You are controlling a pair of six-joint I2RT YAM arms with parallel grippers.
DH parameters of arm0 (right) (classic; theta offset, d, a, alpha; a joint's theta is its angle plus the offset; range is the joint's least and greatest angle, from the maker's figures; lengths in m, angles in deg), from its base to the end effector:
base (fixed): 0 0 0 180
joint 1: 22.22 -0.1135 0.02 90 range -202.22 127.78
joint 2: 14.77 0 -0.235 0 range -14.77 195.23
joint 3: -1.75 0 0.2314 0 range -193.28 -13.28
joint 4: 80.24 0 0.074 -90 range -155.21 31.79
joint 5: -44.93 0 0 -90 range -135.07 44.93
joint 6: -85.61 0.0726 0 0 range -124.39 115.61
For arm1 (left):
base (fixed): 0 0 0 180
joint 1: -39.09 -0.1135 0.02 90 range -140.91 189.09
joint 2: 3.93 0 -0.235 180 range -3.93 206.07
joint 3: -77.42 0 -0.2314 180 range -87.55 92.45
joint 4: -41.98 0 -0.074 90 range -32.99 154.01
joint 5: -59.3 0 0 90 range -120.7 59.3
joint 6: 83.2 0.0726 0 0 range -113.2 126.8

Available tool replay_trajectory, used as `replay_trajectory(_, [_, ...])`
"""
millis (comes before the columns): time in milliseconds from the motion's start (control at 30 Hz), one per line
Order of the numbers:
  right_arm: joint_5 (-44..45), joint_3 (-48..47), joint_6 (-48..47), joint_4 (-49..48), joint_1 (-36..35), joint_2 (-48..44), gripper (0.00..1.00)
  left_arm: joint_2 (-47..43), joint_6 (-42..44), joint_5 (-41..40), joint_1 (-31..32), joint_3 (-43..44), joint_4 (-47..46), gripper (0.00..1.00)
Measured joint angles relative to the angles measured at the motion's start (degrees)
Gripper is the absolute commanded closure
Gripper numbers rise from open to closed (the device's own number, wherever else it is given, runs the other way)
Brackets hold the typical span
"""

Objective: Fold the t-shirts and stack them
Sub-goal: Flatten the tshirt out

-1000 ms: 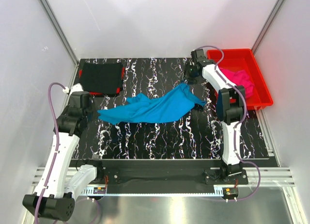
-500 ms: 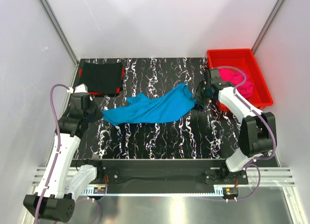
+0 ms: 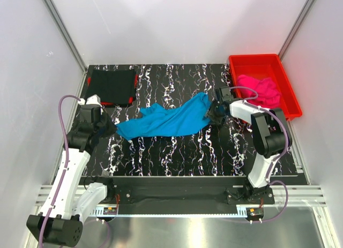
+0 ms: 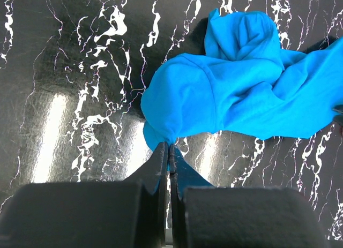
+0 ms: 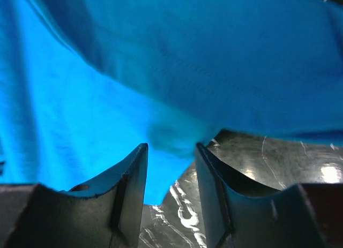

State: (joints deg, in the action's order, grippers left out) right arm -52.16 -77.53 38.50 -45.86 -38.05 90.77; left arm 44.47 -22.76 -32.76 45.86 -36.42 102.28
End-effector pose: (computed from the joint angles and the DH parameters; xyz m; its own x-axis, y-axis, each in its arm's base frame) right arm 0.3459 0.1074 0.1102 -0.8382 0.4644 -0.2860 0.3297 0.8492 0.4125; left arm 0.1913 -0.0201 0.2607 -0.6291 -0.4218 -0.6529 -0.2516 0.9053 -0.3424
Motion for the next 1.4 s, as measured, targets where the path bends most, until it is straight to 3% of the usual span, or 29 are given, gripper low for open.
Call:
replay_trajectory(100, [0.3, -0.2, 0.9, -0.6, 0.0, 0.7, 0.58, 0.0, 0.0, 0.2, 0.0, 0.0, -0.1, 1.0])
replay_trajectory(133, [0.6, -0.2, 1.0, -0.6, -0.1, 0.7, 0.65, 0.0, 0.0, 0.2, 0.0, -0.1, -0.2, 1.0])
replay_trajectory(167, [0.9, -0.2, 1.0, -0.5, -0.1, 0.7, 0.81, 0.0, 0.0, 0.2, 0.0, -0.2, -0.3, 1.0])
replay_trajectory(233, [2.0, -0.2, 0.9, 0.2, -0.2, 0.7, 1.0, 0.0, -0.1, 0.3, 0.0, -0.2, -0.4, 1.0])
replay_trajectory(467, [5.7, -1.0, -2.4, 9.6, -0.3, -4.1, 1.0, 0.0, 0.1, 0.4, 0.0, 0.9, 1.4, 1.0])
replay_trajectory(633, [8.8, -3.8, -5.6, 19.2, -0.3, -15.1, 1.0, -1.5, 1.5, 0.4, 0.0, 3.2, 3.5, 1.0])
replay_trajectory(867, [10.8, -8.2, -6.7, 28.2, -0.3, -23.1, 1.0, -2.4, 2.6, 6.2, -0.1, 2.7, 4.2, 1.0])
replay_trajectory(967, [10.1, -12.7, -7.3, 28.3, -0.4, -19.1, 1.0, -0.9, 2.8, 6.6, -0.1, 1.4, 4.0, 1.0])
replay_trajectory(1100, [7.7, -18.8, -8.7, 25.0, -1.0, -7.4, 0.97, 1.6, 2.8, 6.2, -0.1, -1.0, 3.1, 1.0])
replay_trajectory(1267, [5.8, -23.8, -11.2, 23.9, -2.8, 8.2, 0.86, 2.4, 2.8, 4.9, -0.1, -2.3, 2.6, 1.0])
replay_trajectory(1367, [5.1, -25.5, -13.0, 24.6, -3.7, 13.2, 0.7, 2.8, 2.7, 4.4, -0.1, -2.7, 2.1, 1.0])
replay_trajectory(1400, [4.9, -26.3, -13.6, 25.0, -4.0, 14.3, 0.61, 3.1, 2.7, 4.3, -0.1, -2.8, 1.9, 1.0])
